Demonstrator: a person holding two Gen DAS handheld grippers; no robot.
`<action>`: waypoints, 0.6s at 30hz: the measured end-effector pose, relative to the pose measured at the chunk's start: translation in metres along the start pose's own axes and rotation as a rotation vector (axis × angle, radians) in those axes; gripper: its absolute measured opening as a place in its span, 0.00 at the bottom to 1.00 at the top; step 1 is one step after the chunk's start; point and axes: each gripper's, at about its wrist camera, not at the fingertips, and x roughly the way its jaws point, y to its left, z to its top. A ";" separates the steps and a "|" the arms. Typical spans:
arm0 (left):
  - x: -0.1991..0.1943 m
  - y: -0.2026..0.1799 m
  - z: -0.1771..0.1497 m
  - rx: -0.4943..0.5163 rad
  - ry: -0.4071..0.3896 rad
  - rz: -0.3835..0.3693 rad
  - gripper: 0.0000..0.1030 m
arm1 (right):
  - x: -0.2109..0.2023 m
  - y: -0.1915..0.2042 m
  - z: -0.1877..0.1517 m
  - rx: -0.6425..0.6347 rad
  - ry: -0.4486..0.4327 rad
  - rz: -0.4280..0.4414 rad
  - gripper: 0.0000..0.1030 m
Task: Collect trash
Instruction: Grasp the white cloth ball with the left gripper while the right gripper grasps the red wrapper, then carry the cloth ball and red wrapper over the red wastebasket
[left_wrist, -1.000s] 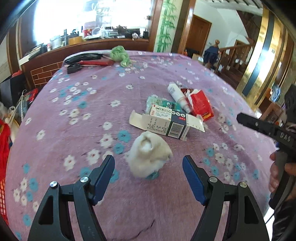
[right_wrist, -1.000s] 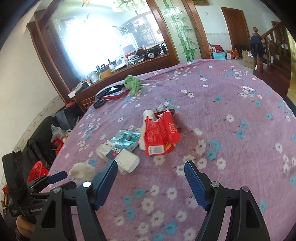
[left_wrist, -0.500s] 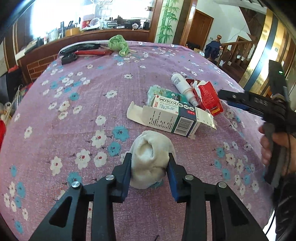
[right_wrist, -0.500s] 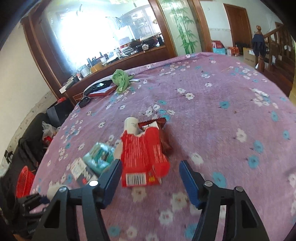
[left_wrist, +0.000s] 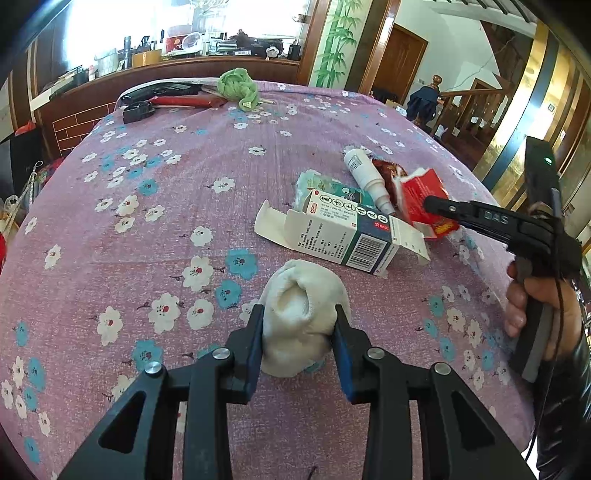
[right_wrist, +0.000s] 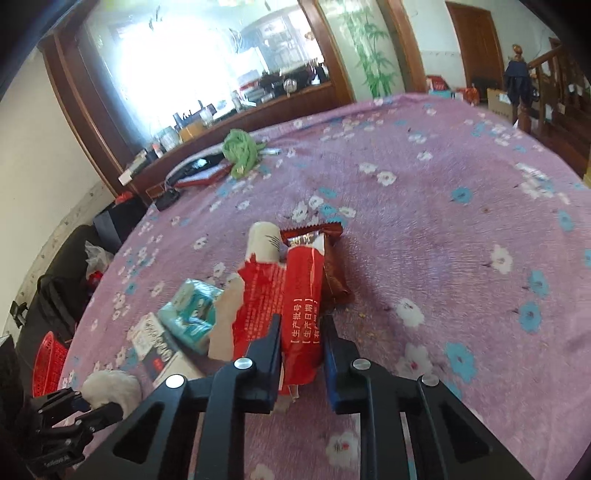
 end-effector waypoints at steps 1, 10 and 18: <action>-0.004 0.000 -0.002 0.002 -0.005 0.001 0.32 | -0.007 0.000 -0.002 0.008 -0.012 0.004 0.19; -0.043 0.011 -0.029 -0.040 -0.042 -0.003 0.30 | -0.069 0.005 -0.030 0.051 -0.097 0.061 0.19; -0.084 0.027 -0.046 -0.062 -0.076 0.032 0.30 | -0.096 0.043 -0.054 0.027 -0.120 0.169 0.19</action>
